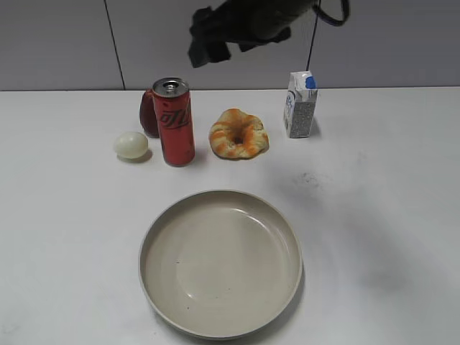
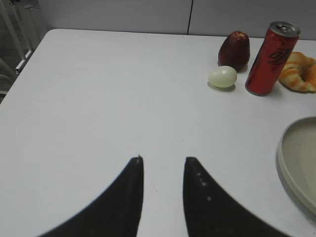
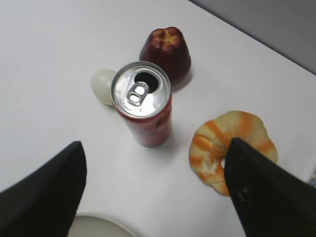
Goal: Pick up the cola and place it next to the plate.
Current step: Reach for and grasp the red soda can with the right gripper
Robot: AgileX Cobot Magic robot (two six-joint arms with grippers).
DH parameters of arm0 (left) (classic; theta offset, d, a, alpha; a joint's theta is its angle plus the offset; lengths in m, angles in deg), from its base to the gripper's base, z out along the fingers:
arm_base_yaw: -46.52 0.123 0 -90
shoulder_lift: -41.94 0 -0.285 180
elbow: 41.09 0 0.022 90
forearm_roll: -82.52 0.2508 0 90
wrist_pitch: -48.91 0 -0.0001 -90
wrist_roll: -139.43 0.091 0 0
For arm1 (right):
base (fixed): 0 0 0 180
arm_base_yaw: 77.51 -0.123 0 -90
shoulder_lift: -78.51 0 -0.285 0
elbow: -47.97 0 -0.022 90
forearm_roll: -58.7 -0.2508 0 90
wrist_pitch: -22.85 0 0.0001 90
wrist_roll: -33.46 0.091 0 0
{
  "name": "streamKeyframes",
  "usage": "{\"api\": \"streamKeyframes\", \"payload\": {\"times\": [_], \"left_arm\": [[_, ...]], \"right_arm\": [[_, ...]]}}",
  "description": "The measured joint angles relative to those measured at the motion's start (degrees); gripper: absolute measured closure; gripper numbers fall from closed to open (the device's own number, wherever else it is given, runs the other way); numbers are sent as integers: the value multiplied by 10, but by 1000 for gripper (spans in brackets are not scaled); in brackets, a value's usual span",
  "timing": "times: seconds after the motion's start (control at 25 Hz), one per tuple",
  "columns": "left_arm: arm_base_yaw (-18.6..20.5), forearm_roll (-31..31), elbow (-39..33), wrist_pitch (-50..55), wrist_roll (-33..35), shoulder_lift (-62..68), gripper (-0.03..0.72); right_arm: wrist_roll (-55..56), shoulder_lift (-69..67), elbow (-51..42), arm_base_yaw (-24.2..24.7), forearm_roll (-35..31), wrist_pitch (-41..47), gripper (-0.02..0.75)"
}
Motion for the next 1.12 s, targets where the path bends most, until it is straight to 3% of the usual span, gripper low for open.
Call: {"api": "streamKeyframes", "payload": {"times": [0.24,0.4,0.88,1.0,1.12], "left_arm": [[0,0,0,0,0,0,468],[0,0,0,0,0,0,468],[0,0,0,0,0,0,468],[0,0,0,0,0,0,468],[0,0,0,0,0,0,468]], "right_arm": [[-1,-144,204,-36,14,86,69],[-1,-212,279,-41,17,92,69],[-1,-270,299,-41,31,74,81],[-1,-282,299,-41,31,73,127],[-1,-285,299,-41,31,63,223]]}}
